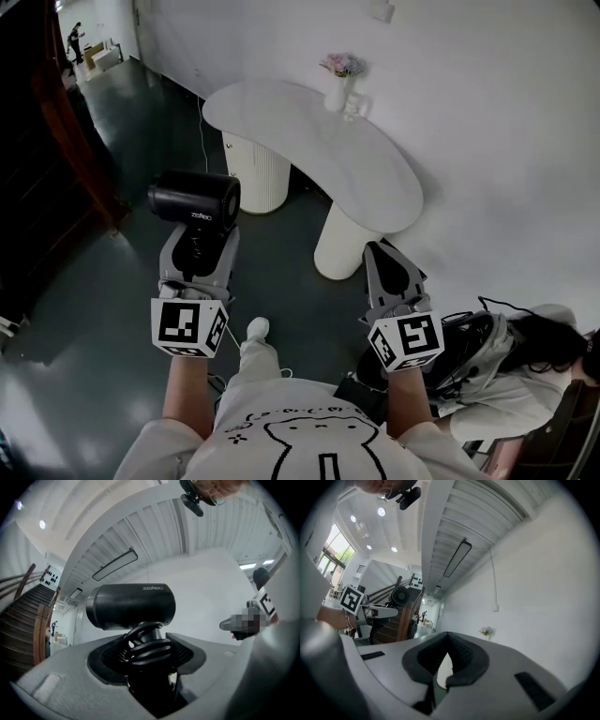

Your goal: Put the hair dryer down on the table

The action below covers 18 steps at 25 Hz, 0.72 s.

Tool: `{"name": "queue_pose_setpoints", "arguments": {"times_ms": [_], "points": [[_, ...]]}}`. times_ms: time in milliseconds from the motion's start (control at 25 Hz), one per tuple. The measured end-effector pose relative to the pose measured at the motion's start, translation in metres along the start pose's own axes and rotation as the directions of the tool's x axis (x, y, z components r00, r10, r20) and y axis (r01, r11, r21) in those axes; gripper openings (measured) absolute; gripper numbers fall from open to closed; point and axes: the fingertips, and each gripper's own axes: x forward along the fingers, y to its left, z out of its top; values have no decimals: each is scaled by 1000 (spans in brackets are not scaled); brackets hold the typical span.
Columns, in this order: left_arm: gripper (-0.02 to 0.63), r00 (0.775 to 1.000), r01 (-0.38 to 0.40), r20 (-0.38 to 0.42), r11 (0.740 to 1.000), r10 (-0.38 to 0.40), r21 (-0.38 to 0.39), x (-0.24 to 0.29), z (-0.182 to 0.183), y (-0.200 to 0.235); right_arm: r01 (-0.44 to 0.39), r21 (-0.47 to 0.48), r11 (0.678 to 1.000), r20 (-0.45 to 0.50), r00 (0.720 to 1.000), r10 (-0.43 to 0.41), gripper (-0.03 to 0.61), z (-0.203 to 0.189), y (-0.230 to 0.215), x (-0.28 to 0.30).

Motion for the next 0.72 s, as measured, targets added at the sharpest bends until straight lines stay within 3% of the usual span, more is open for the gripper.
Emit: {"name": "queue_pose_setpoints", "arguments": {"times_ms": [320, 720], "points": [[249, 996, 80, -37, 997, -81, -16, 111, -35, 58, 39, -47, 998, -83, 996, -43, 0, -24, -20, 108], [249, 986, 139, -84, 989, -143, -45, 235, -71, 140, 118, -23, 993, -142, 983, -120, 0, -34, -51, 238]]}}
